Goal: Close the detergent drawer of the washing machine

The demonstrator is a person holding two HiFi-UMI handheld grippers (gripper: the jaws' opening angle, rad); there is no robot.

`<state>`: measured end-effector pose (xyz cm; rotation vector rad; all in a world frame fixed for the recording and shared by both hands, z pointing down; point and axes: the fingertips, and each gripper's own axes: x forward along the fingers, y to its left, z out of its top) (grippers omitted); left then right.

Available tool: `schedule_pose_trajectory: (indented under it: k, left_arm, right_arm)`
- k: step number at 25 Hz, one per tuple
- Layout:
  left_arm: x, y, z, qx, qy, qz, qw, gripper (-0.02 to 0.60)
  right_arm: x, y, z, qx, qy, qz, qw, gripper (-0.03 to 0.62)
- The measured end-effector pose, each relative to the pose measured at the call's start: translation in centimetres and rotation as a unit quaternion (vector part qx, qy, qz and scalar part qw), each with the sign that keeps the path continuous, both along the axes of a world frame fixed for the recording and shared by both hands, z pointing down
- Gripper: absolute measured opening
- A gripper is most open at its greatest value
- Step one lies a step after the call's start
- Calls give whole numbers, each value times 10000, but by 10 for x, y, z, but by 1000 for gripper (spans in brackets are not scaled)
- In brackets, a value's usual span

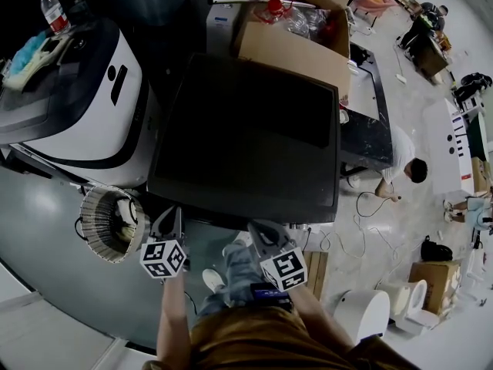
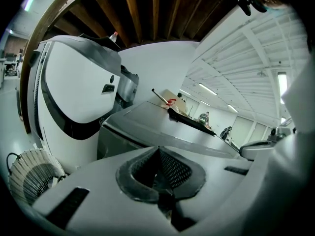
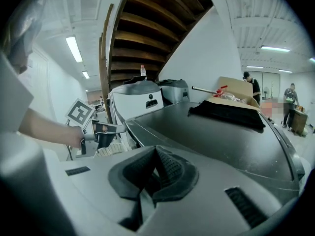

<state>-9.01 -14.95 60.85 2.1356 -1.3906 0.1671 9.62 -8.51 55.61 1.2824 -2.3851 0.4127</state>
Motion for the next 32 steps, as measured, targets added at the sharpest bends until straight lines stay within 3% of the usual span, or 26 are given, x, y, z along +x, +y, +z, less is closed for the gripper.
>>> schedule_pose_trajectory:
  k: [14, 20, 25, 32]
  left_arm:
    - [-3, 31, -60, 604, -46, 83, 9981, 23]
    - [-10, 49, -96, 966, -43, 107, 9953, 23]
    - [-17, 61, -130, 1265, 285, -56, 9915, 23]
    - [-14, 71, -155, 1528, 239, -9, 9880, 23]
  right_arm:
    - [-12, 25, -32, 510, 101, 161, 9985, 12]
    - [-14, 37, -66, 1033, 54, 345, 9940, 12]
    - [-14, 46, -85, 1124, -220, 481, 9923, 12]
    - [-10, 54, -106, 1326, -289, 541, 9893, 12]
